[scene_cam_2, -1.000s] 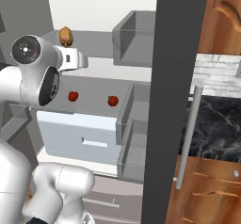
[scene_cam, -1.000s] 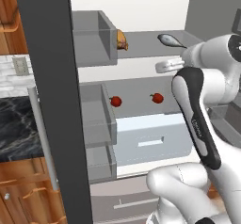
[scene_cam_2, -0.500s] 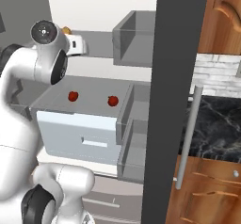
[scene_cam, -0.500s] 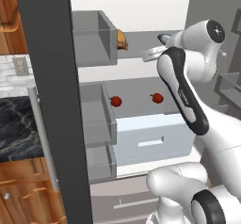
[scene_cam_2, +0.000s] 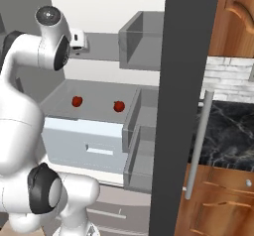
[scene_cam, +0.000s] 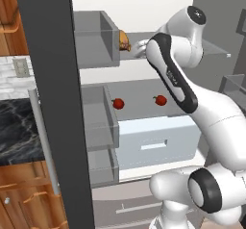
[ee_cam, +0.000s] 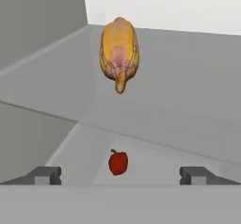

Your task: Gather the bell peppers from the fridge and place them on a tray on the dining counter. Then gather the fish and chicken drumstick from the fridge and place them on the other tray.

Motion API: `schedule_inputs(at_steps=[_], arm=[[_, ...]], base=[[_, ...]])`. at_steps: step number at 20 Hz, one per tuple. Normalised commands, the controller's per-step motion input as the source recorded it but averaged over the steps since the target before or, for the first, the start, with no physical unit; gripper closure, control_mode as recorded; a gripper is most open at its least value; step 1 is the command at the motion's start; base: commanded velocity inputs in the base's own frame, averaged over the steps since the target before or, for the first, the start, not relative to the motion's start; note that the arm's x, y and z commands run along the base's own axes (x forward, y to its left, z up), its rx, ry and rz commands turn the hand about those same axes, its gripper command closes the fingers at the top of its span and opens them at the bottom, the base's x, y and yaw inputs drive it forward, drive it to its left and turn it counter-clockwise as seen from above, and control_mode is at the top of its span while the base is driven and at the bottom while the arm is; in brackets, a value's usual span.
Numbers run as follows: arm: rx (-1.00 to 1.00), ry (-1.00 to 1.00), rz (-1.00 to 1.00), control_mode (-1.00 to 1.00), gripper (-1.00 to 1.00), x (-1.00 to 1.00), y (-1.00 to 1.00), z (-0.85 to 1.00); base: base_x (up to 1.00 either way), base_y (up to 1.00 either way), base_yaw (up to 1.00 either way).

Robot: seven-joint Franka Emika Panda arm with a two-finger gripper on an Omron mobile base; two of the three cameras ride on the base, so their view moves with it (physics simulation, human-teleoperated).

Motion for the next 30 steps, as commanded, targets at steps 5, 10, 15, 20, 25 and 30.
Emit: schedule_inputs(at_steps=[5,10,15,20,25,30], arm=[[0.00,0.01,0.00,-1.00,-1.00,0.01,0.03,0.00],[0.00,-0.04,0.00,-1.00,-1.00,0.26,0.09,0.00],[0.00,0.00,-0.02,-1.00,-1.00,0.43,0.19,0.00],[0.00,0.03,-0.05,-1.00,-1.00,0.33,0.19,0.01],[0.00,0.05,-0.04,-1.00,-1.00,0.29,0.08,0.00],[0.00,0.00,-0.05,-1.00,-1.00,0.22,0.08,0.04]], base=[[0.00,0.00,0.00],[0.00,0.00,0.00],[0.00,0.00,0.00],[0.00,0.00,0.00],[0.00,0.00,0.00],[0.00,0.00,0.00]])
